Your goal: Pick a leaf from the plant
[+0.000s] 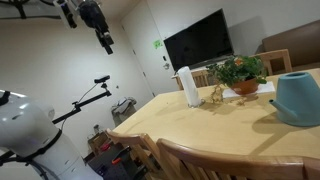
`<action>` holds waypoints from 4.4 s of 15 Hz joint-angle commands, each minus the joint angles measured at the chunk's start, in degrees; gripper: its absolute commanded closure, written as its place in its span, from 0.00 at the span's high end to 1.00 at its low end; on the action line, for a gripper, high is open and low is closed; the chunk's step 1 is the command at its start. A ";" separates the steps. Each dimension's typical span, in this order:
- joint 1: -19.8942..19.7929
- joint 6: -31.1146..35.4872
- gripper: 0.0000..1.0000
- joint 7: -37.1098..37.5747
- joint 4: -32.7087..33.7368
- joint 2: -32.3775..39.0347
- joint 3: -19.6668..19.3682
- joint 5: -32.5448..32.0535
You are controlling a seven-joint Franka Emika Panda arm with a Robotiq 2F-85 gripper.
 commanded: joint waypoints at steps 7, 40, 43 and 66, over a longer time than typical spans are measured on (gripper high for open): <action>-1.71 -2.95 1.00 10.62 15.62 15.04 1.72 -2.53; -0.57 9.42 1.00 26.99 28.82 36.67 1.20 -8.13; 0.18 8.28 1.00 27.72 31.62 40.93 0.65 -10.38; 4.21 11.87 1.00 30.58 33.31 53.85 -2.03 -14.51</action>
